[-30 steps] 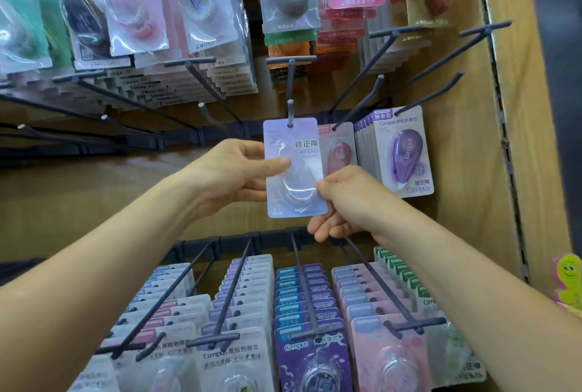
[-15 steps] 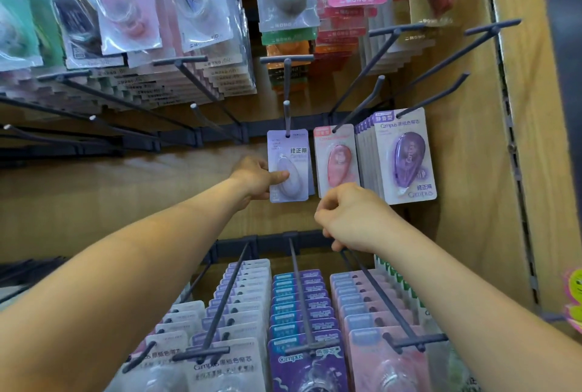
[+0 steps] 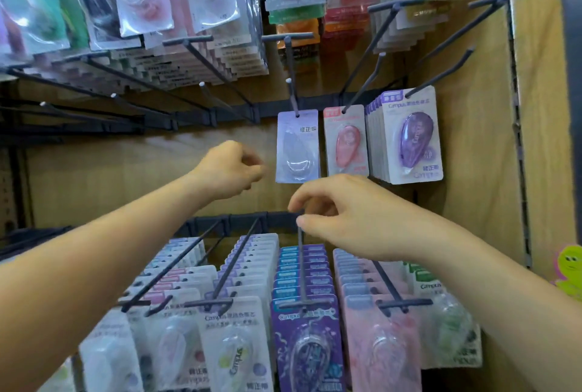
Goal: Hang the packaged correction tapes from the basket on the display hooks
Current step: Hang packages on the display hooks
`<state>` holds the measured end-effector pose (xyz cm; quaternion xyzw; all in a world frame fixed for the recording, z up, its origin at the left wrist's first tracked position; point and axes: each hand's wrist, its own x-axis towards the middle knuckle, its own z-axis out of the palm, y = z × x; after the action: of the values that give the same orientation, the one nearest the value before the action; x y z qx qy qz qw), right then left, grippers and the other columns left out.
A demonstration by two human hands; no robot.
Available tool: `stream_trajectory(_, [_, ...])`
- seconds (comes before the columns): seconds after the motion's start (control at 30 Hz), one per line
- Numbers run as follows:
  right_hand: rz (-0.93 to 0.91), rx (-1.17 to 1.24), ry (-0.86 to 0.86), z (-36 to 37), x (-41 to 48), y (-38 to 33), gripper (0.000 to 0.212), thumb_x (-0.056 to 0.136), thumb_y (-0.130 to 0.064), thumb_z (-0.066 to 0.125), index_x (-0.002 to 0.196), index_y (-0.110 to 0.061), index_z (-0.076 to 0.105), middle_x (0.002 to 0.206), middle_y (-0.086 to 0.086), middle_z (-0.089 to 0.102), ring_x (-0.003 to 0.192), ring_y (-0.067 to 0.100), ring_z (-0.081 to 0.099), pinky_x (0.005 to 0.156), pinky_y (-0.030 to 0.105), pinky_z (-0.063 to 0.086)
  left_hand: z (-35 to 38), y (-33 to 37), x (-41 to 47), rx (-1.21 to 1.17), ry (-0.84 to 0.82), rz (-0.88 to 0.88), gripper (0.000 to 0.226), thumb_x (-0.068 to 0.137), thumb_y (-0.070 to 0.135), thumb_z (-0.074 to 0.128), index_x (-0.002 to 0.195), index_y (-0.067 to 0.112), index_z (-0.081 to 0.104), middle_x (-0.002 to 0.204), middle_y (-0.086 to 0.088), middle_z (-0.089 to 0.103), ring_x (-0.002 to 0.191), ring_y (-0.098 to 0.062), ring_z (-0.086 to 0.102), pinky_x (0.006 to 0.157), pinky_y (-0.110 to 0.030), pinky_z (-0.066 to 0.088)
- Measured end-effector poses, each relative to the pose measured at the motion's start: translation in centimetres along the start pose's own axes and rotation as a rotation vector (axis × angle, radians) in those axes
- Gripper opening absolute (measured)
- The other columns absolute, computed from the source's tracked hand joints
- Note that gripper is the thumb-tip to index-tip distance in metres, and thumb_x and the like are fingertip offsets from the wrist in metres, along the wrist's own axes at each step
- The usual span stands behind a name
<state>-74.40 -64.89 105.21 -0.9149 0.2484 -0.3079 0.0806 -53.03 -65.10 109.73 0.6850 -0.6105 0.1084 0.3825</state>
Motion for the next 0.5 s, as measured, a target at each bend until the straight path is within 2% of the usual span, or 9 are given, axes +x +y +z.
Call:
stream_trajectory(0.07, [-0.08,0.013,-0.038,0.3,-0.2,-1.0,0.022,0.096,-0.034,0.059,0.116,-0.032,0.066,0.101,-0.012,0.067,0.093,0.002,0.063,0.086,0.028,0.055,-2.5,-0.4,-3.9,0.079,0.025,0.055,0.012,0.094,0.024,0.061,0.091,0.026,0.072,0.079,0.007,0.072,0.07,-0.007,0.067,0.065,-0.026,0.052])
stream_trajectory(0.13, [-0.149,0.044,-0.058,0.9,-0.3,-2.3,0.02,0.096,-0.033,0.06,0.115,-0.031,0.067,0.097,-0.01,0.069,0.089,0.003,0.064,0.085,0.031,0.056,-4.6,-1.1,-8.1,0.113,0.081,0.082,0.018,0.088,0.018,0.061,0.081,0.032,0.07,0.071,0.011,0.072,0.065,-0.004,0.066,0.07,-0.029,0.056])
stream_trajectory(0.23, [-0.25,0.052,-0.085,2.3,-0.3,-5.0,0.018,0.096,-0.031,0.059,0.112,-0.028,0.068,0.093,-0.008,0.07,0.085,0.005,0.064,0.082,0.033,0.054,-6.9,-2.7,-14.5,0.073,0.178,0.04,0.019,0.076,0.024,0.056,0.073,0.032,0.073,0.067,0.016,0.071,0.063,-0.009,0.066,0.071,-0.035,0.057])
stream_trajectory(0.33, [-0.351,0.028,-0.124,4.6,-0.4,-8.3,0.016,0.098,-0.031,0.057,0.109,-0.027,0.068,0.087,-0.009,0.07,0.081,0.006,0.063,0.076,0.031,0.052,-8.4,-5.3,-19.7,0.013,0.184,-0.057,0.026,0.071,0.018,0.053,0.073,0.035,0.072,0.064,0.007,0.071,0.061,-0.026,0.065,0.062,-0.042,0.056])
stream_trajectory(0.4, [-0.426,0.001,-0.158,6.5,-0.4,-10.8,0.016,0.099,-0.033,0.056,0.11,-0.028,0.067,0.084,-0.01,0.068,0.078,0.007,0.061,0.073,0.031,0.051,-9.1,-7.5,-22.5,-0.005,0.17,-0.098,0.027,0.071,0.016,0.051,0.074,0.035,0.071,0.062,0.003,0.069,0.055,-0.025,0.062,0.054,-0.037,0.053])
stream_trajectory(0.5, [-0.517,-0.034,-0.231,10.5,-0.7,-15.0,0.018,0.099,-0.032,0.054,0.112,-0.028,0.066,0.087,-0.01,0.067,0.076,0.008,0.056,0.074,0.032,0.047,-10.1,-11.3,-26.6,0.015,0.118,-0.195,0.031,0.082,0.001,0.056,0.071,0.025,0.071,0.053,0.005,0.064,0.042,-0.006,0.05,0.043,-0.022,0.04])
